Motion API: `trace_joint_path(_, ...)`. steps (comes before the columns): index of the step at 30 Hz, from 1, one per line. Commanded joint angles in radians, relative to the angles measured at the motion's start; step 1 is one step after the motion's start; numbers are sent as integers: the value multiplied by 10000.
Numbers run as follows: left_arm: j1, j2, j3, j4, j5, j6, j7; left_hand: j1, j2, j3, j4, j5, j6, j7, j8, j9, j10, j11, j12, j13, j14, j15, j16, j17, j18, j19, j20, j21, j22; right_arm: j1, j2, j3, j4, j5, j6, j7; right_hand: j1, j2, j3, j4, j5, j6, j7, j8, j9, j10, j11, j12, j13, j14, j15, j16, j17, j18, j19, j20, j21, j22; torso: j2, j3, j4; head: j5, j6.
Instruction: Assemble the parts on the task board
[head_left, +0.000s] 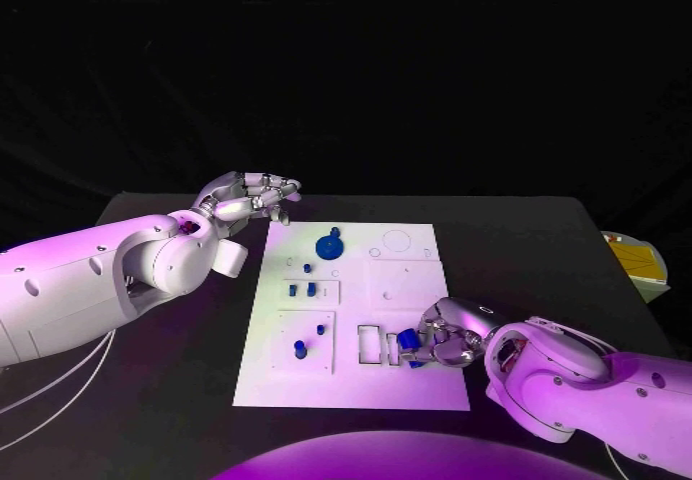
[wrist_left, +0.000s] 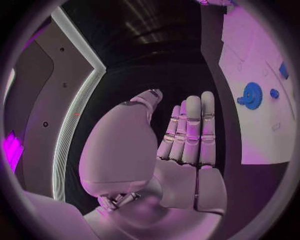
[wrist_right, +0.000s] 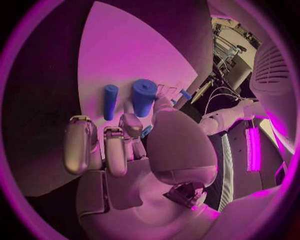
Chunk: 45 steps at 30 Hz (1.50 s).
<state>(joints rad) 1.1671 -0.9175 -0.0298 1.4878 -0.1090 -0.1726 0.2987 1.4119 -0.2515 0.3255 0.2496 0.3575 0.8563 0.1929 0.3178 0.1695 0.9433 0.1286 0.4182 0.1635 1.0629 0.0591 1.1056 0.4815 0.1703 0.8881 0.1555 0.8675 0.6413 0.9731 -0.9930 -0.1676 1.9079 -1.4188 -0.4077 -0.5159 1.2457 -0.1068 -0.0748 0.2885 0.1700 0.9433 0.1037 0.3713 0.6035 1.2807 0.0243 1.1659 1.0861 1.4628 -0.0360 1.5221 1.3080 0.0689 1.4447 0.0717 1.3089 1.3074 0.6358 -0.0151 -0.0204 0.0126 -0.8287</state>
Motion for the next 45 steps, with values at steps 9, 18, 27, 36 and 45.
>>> trace_joint_path(9, 4, -8, 4, 48, 65, 215, 21, -48, 90, -56, 24, 19, -14, -16, 69, 14, -53, 5, 54, 9, -85, 2, 66, -2, 132, 55, 40, -44, -18, -111, 90, -40, -49, -447, -50, -211, 906, 522, -28, -54, 537, -40, -89, 85, 191, 264, -63, 278, 423, 758, -118, 26, 845, -92, 71, -102, 41, 1167, -4, -2, 3, 11, 27)
trace_joint_path(18, 4, -14, 4, 49, 66, 203, 0, -29, 100, -66, 27, 23, -27, -6, 69, 12, -77, 13, 58, 9, -91, 8, 67, -3, 130, 61, 42, -56, -26, -4, -142, -11, 271, 1536, -1060, -73, 1696, 873, 549, -38, 845, 125, -220, 107, 225, 454, -186, 492, 768, 766, -221, 39, 899, -88, 75, -193, 12, 1189, -29, -15, -6, 31, 15)
trace_joint_path(27, 5, 24, 3, 38, 66, 211, -4, -20, 113, -81, 38, 25, -36, 3, 74, 12, -97, 22, 67, 11, -99, 15, 69, -4, 129, 68, 45, -68, -35, 416, -127, 12, 599, 3029, -1164, 284, 1543, 783, 647, 31, 1043, 253, -252, 163, 259, 446, -212, 439, 751, 786, -246, 66, 1000, -103, 106, -221, 63, 1234, -27, -18, 24, -2, 91)
trace_joint_path(36, 6, 19, 2, 66, 67, 226, -24, -20, 113, -81, 38, 25, -36, 3, 74, 12, -97, 22, 67, 11, -99, 15, 69, -4, 129, 68, 45, -68, -35, 487, 207, 15, 574, 3344, -913, 353, 1284, 704, 674, 38, 1152, 276, -257, 179, 281, 483, -217, 451, 793, 796, -252, 80, 1047, -115, 134, -231, 108, 1273, -5, -21, 12, 22, 59)
trace_joint_path(45, 6, 22, 2, 88, 67, 256, -48, -17, 121, -92, 48, 27, -40, 7, 77, 12, -107, 26, 75, 12, -102, 19, 71, -5, 128, 72, 47, -77, -41, 478, 791, 10, 186, 3396, -437, 249, -36, 726, 543, 45, 919, 386, -277, 312, 405, 696, -222, 644, 1080, 802, -251, 88, 1080, -120, 155, -228, 111, 1318, -6, -9, 21, 44, 40)
